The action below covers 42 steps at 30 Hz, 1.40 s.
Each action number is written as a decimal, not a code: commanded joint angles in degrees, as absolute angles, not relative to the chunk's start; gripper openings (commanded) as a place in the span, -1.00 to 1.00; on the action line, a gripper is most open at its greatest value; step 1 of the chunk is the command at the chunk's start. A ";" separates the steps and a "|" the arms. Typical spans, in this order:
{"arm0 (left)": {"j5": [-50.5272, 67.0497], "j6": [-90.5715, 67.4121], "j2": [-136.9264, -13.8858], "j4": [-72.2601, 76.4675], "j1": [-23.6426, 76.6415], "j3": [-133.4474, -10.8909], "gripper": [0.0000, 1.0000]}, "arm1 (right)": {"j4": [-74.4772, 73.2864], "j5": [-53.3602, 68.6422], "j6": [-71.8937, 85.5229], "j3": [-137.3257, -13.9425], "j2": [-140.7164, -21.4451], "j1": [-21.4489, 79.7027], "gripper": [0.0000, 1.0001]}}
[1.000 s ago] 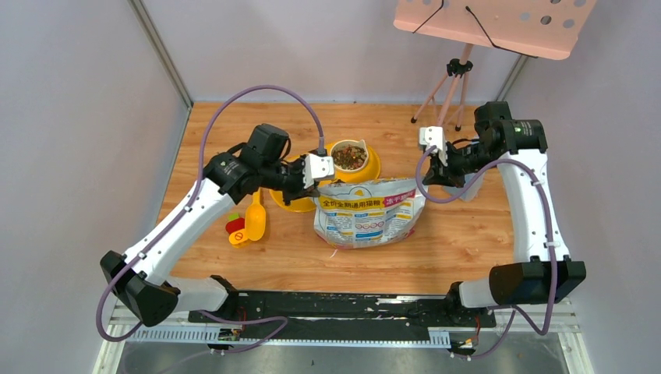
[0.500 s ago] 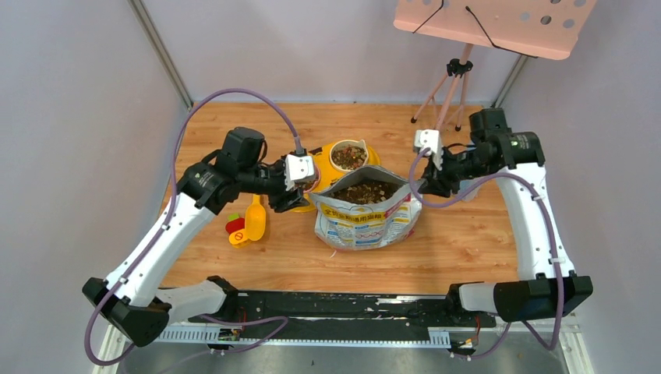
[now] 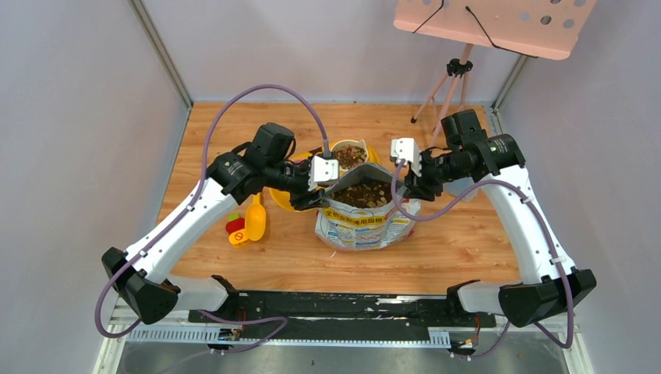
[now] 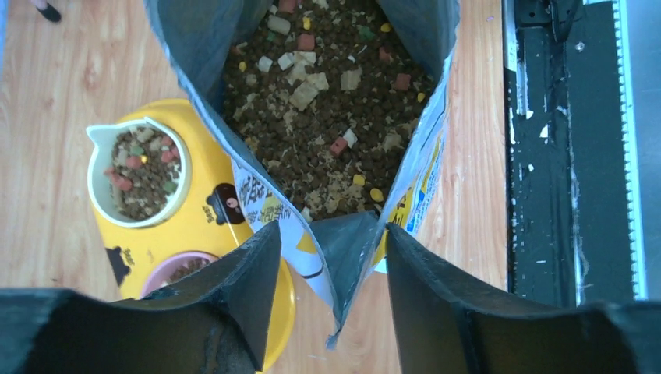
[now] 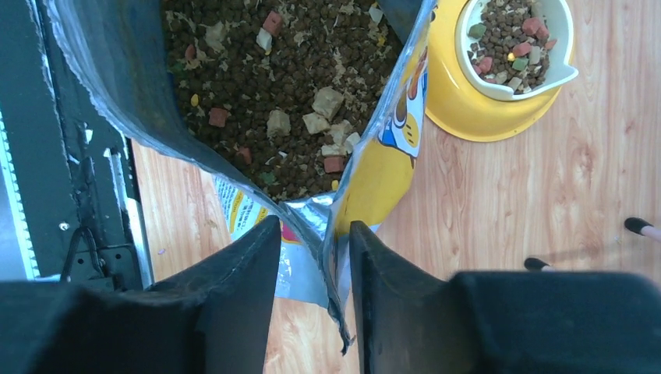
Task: Serve the pet food
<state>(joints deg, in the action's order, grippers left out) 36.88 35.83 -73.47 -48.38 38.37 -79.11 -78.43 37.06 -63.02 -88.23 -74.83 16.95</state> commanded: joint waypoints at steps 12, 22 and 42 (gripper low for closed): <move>28.25 35.96 -71.32 -54.16 29.47 -83.88 -1.00 | -78.85 36.07 -65.24 -92.90 -70.57 3.20 -1.00; 31.84 32.89 -72.56 -50.39 29.09 -83.91 -1.00 | -76.82 41.36 -59.71 -91.64 -69.26 3.08 -1.00; 35.18 28.70 -72.72 -47.58 29.26 -85.14 -1.00 | -73.87 37.10 -56.54 -89.40 -70.29 18.03 -0.09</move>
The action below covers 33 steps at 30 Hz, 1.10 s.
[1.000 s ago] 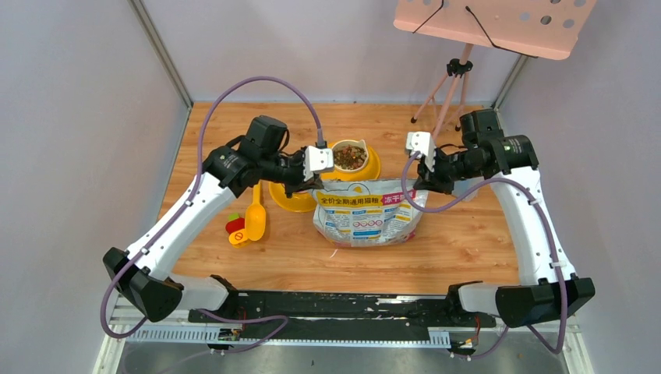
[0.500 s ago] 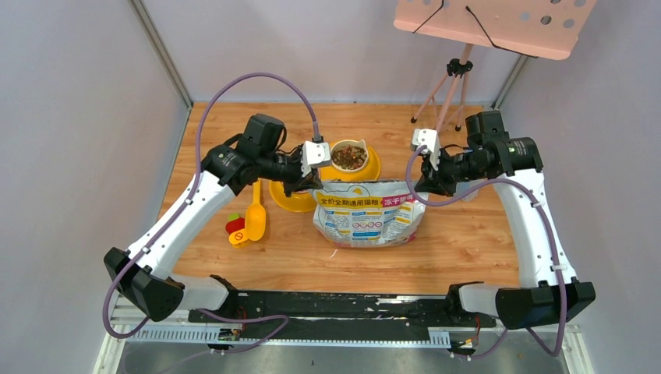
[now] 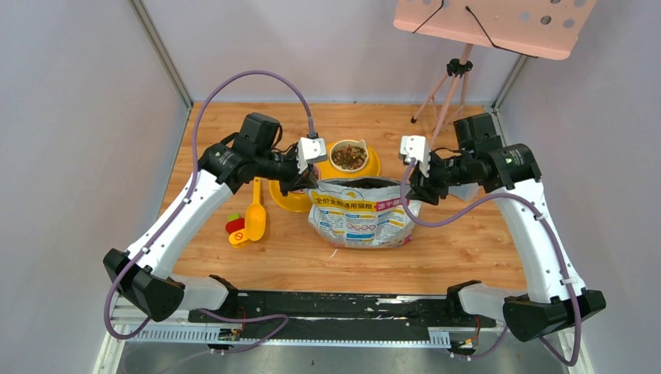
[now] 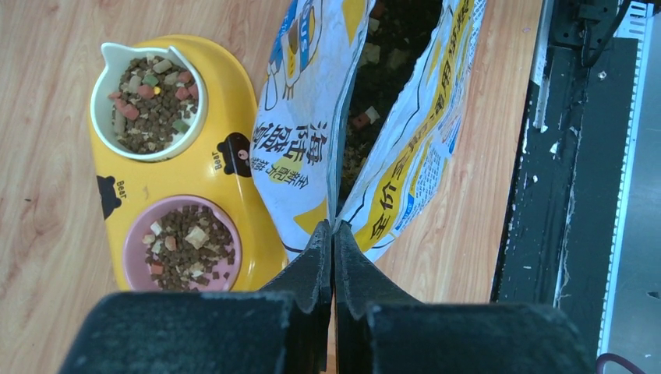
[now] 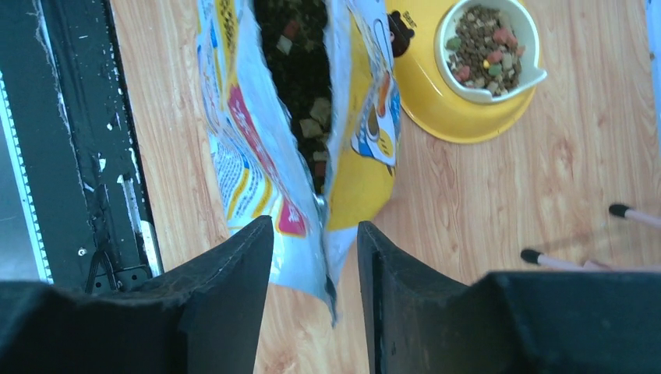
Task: Serve the pet food
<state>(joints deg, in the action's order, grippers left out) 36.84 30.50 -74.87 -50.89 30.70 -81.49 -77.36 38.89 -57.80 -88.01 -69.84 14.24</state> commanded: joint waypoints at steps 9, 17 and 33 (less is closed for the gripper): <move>35.45 28.11 -72.74 -47.24 29.31 -85.56 -1.00 | -68.97 35.45 -52.68 -90.21 -74.77 24.22 0.06; 34.07 27.28 -72.48 -46.72 29.36 -85.14 -1.00 | -68.22 33.61 -50.99 -91.48 -76.11 26.75 -0.42; 41.81 31.17 -72.03 -41.79 31.44 -83.04 -0.13 | -68.85 31.30 -50.04 -89.21 -70.42 26.59 -1.00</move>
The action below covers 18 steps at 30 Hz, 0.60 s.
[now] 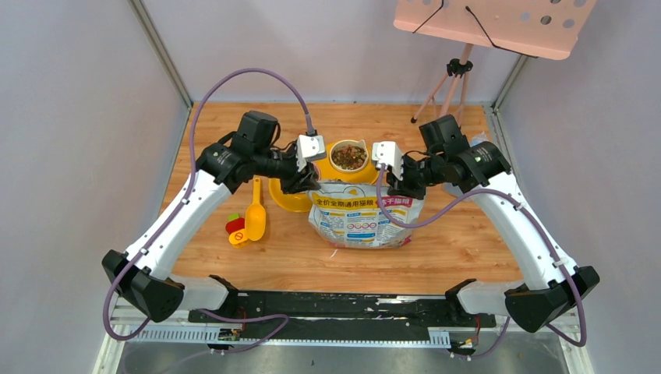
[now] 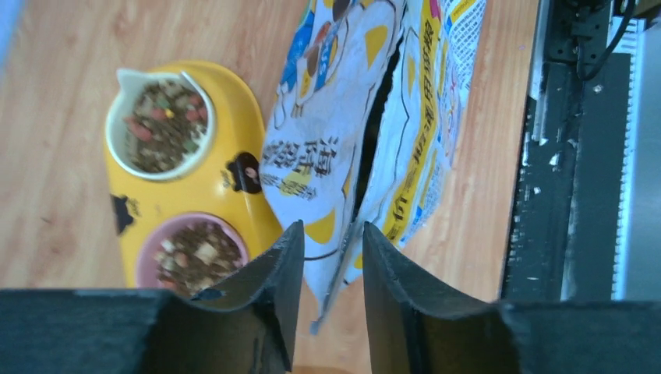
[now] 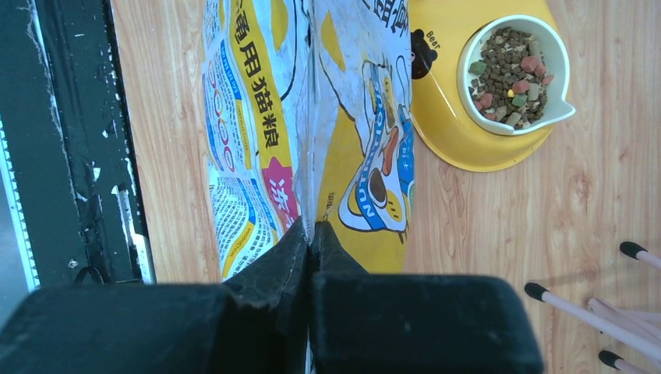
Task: Serve the pet food
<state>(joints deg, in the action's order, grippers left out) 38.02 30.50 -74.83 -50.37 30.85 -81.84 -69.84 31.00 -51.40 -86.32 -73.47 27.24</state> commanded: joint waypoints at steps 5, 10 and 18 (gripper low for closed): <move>42.76 30.96 -73.60 -32.12 37.08 -80.11 0.08 | -68.63 32.42 -49.40 -90.69 -71.37 26.54 -1.00; 44.72 30.63 -77.83 -30.10 40.04 -81.12 0.06 | -67.78 32.02 -49.16 -89.64 -70.79 26.54 -1.00; 44.32 32.55 -79.47 -32.46 41.13 -81.65 -0.26 | -66.42 31.02 -48.02 -87.70 -69.29 26.58 -1.00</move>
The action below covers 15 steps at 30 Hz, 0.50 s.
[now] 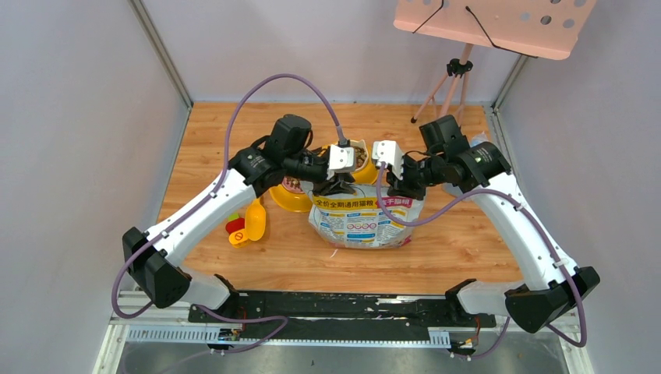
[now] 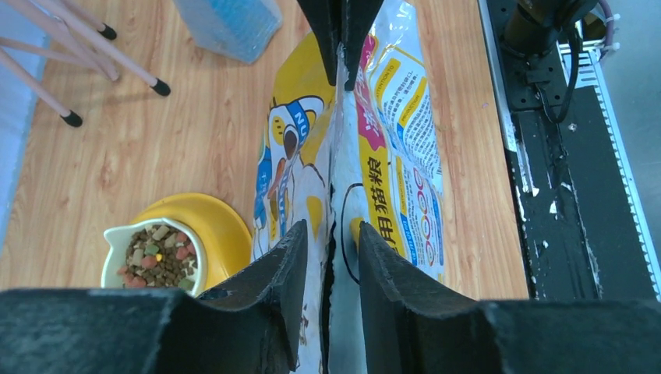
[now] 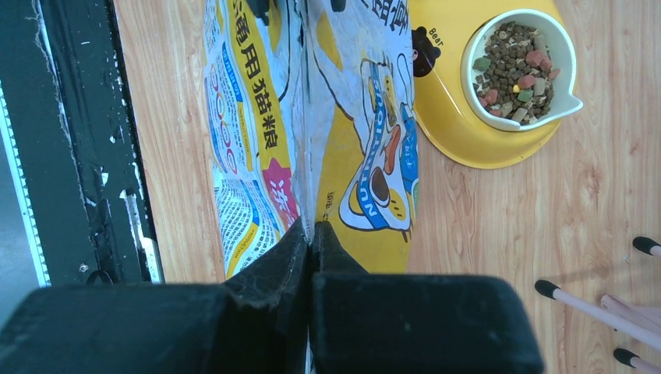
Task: Serve the pet food
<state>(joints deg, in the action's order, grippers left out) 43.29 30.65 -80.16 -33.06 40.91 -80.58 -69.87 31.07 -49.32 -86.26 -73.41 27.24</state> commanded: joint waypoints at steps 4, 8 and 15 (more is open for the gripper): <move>44.21 32.35 -79.39 -32.69 41.13 -81.31 -0.70 | -66.20 30.25 -48.07 -86.92 -68.93 26.54 -1.00; 44.29 31.71 -79.76 -32.14 41.14 -81.24 -1.00 | -65.29 30.39 -46.95 -86.78 -69.06 26.61 -0.98; 45.34 25.89 -80.07 -28.32 41.13 -81.63 -1.00 | -55.35 37.44 -37.20 -83.35 -68.04 26.54 -0.24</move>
<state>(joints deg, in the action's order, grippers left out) 43.44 29.80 -80.47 -33.52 40.91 -80.51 -64.60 32.05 -43.92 -85.03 -71.07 26.81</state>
